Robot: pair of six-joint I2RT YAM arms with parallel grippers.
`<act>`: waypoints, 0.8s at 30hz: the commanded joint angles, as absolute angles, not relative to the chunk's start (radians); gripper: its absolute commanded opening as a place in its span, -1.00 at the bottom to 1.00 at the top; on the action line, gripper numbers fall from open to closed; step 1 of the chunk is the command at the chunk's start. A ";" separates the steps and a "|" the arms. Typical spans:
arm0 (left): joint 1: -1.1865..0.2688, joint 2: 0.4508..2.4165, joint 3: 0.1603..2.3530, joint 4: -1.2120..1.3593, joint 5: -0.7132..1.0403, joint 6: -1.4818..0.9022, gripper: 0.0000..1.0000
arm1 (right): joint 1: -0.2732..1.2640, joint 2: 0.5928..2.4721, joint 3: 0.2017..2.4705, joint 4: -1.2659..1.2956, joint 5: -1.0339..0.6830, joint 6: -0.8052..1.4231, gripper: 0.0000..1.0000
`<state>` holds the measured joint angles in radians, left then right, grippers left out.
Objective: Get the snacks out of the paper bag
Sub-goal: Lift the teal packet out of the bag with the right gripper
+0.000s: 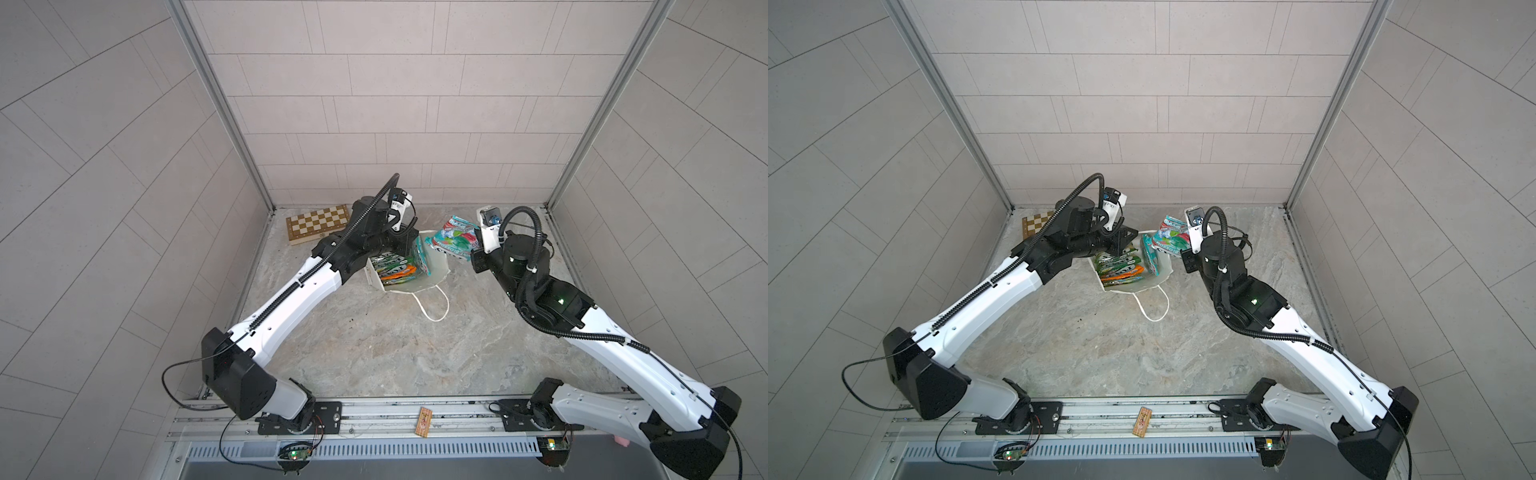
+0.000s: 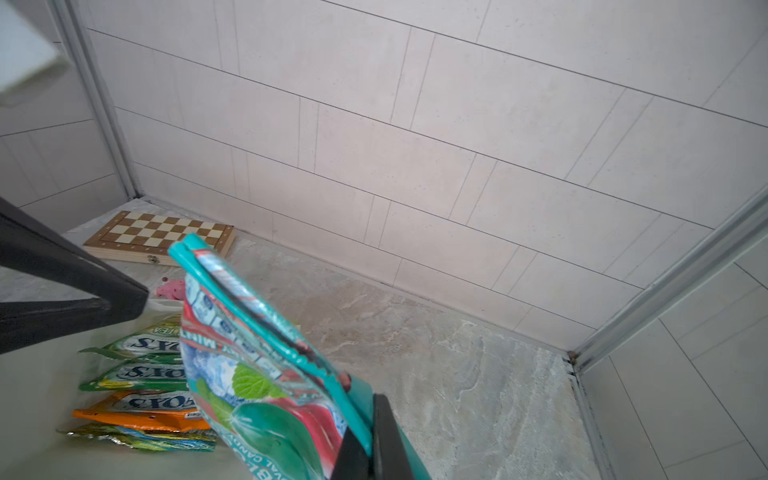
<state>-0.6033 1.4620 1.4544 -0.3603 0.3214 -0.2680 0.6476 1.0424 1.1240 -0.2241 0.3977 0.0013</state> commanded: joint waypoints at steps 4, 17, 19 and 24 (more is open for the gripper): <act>-0.615 1.442 1.450 -0.356 0.343 -0.249 -1.00 | 0.515 0.991 1.106 -0.240 0.420 0.096 -1.00; -0.618 1.442 1.450 -0.355 0.344 -0.246 -1.00 | 0.197 1.139 1.042 -0.265 0.027 0.269 -1.00; -0.620 1.442 1.450 -0.356 0.344 -0.245 -1.00 | 0.174 1.205 1.051 -0.251 -0.039 0.279 -1.00; -0.622 1.442 1.450 -0.359 0.340 -0.243 -1.00 | 0.148 1.356 1.076 -0.181 -0.170 0.308 -1.00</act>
<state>-0.6113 1.4620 1.4544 -0.3634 0.3279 -0.2554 0.1566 1.3243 1.0397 -0.2653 -0.0437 0.2668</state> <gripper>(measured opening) 0.058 0.056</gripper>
